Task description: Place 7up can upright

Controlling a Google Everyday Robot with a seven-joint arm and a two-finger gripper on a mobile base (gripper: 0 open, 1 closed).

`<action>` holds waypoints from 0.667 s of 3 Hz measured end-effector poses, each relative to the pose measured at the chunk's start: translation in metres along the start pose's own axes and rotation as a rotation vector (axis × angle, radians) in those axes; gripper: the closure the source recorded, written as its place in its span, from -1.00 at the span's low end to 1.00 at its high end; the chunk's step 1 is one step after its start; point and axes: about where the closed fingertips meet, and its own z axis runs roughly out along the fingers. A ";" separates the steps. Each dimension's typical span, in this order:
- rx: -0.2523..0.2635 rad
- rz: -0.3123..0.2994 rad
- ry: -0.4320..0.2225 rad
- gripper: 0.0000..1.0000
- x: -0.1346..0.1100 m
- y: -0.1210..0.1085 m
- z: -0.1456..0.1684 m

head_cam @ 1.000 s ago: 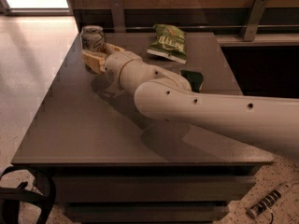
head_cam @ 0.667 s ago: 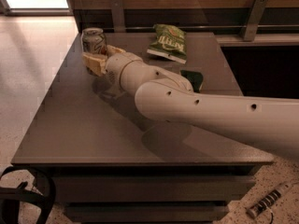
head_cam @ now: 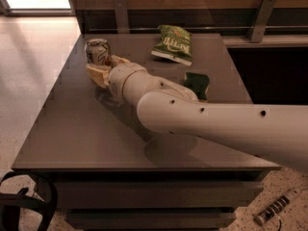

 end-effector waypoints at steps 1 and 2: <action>0.026 -0.005 0.010 1.00 0.013 0.002 0.001; 0.061 -0.010 0.010 1.00 0.032 0.005 0.010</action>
Offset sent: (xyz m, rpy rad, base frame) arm 0.0065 0.0264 -0.0592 -0.0259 -0.0122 -0.1208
